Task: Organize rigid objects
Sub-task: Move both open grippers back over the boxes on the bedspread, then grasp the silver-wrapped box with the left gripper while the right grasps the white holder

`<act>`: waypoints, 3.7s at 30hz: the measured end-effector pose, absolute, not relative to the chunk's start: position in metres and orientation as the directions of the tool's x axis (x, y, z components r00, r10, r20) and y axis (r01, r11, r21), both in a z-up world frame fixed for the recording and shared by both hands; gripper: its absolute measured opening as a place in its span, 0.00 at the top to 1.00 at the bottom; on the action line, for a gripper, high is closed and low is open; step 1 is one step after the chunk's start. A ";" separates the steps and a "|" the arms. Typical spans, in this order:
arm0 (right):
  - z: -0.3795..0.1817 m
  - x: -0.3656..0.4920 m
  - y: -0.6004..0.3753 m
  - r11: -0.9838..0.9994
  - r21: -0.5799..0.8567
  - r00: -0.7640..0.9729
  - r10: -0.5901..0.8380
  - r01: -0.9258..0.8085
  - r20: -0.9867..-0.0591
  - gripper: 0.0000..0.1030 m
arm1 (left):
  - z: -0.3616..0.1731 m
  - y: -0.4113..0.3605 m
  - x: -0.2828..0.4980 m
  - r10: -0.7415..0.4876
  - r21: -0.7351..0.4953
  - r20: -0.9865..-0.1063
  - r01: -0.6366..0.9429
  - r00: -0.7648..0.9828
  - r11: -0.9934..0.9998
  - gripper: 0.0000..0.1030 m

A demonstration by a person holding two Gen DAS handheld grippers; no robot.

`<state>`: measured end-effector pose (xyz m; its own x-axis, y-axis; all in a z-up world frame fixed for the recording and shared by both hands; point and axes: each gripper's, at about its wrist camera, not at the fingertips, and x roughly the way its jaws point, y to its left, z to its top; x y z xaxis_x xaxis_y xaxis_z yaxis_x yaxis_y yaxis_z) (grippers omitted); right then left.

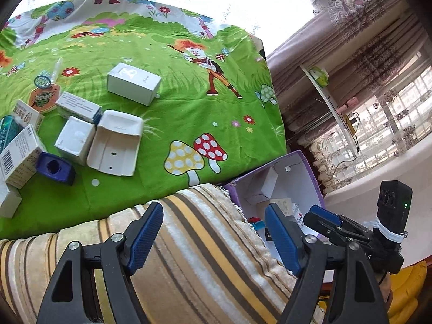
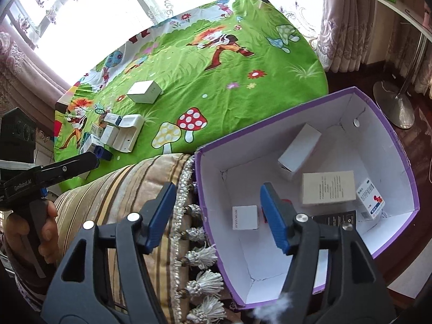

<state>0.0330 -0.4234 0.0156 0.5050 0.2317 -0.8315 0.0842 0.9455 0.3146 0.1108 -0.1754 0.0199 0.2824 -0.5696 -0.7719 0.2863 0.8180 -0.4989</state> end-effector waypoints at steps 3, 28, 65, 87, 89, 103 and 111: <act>0.018 0.040 -0.406 0.949 0.311 0.496 0.246 0.051 -0.833 0.31 | 0.018 -0.154 0.112 -0.560 -0.503 -0.771 0.250 0.302 0.827 0.24; 0.008 0.108 -0.291 0.946 0.305 0.393 0.325 -0.114 -0.861 0.25 | -0.007 0.004 0.115 -0.330 -0.326 -0.870 0.074 0.367 0.942 0.24; -0.062 0.222 -0.220 0.963 0.266 0.243 0.250 0.035 -0.937 0.16 | -0.033 -0.010 0.150 -0.220 -0.123 -0.923 0.301 0.315 0.946 0.43; -0.072 0.256 -0.193 0.997 0.080 0.275 0.075 0.007 -0.958 0.15 | -0.015 -0.017 0.136 -0.277 -0.183 -0.889 0.271 0.364 0.945 0.43; -0.072 0.254 -0.192 0.998 0.065 0.283 0.061 0.002 -0.957 0.18 | -0.013 -0.018 0.133 -0.288 -0.199 -0.884 0.262 0.367 0.944 0.43; -0.048 0.221 -0.223 0.986 0.164 0.384 0.145 0.018 -0.912 0.33 | 0.002 -0.035 0.117 -0.344 -0.268 -0.850 0.234 0.398 0.934 0.43; -0.031 0.189 -0.246 0.982 0.187 0.433 0.168 0.002 -0.886 0.34 | 0.007 -0.057 0.107 -0.350 -0.265 -0.853 0.257 0.387 0.929 0.43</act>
<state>0.1888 -0.2457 -0.0310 0.4327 0.1678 -0.8858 0.0024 0.9823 0.1873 0.1073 -0.0566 0.0071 0.3869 -0.3503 -0.8530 0.2568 0.9294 -0.2652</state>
